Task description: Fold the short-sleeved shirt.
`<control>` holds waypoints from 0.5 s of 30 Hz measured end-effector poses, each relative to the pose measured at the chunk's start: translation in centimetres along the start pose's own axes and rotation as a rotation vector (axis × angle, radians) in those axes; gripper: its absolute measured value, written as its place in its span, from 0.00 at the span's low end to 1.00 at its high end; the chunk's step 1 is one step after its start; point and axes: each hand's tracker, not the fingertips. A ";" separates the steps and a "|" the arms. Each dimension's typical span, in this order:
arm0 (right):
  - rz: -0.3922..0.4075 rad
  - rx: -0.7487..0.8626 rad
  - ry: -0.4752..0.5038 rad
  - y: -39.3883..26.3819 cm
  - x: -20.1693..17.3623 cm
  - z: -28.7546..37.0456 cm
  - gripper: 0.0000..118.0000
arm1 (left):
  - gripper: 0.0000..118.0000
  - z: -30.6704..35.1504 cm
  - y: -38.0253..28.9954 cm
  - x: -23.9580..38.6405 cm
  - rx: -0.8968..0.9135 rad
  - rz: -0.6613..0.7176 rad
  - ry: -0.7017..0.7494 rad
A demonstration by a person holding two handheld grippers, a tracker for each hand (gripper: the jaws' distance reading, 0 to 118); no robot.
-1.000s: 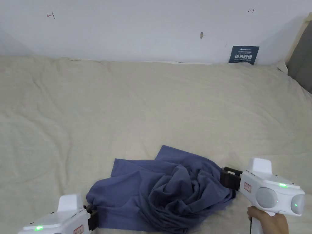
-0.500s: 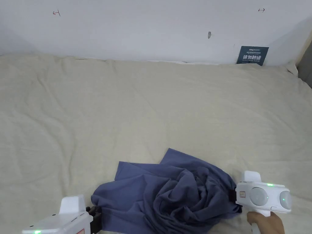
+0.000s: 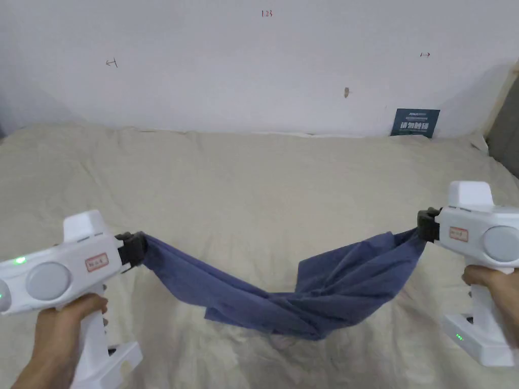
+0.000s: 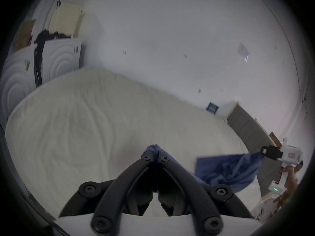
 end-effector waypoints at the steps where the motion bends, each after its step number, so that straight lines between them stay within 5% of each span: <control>1: 0.009 0.026 -0.006 1.6 -0.1 0.4 0.09 | 0.03 0.0 2.0 0.1 0.025 -0.015 0.008; 9: 0.046 0.222 -0.086 13.0 -0.7 1.3 0.09 | 0.03 -0.4 16.6 2.0 0.221 -0.100 0.116; 15: -0.024 0.277 -0.072 17.5 0.1 -0.3 0.09 | 0.03 -2.2 22.1 2.1 0.258 -0.146 0.195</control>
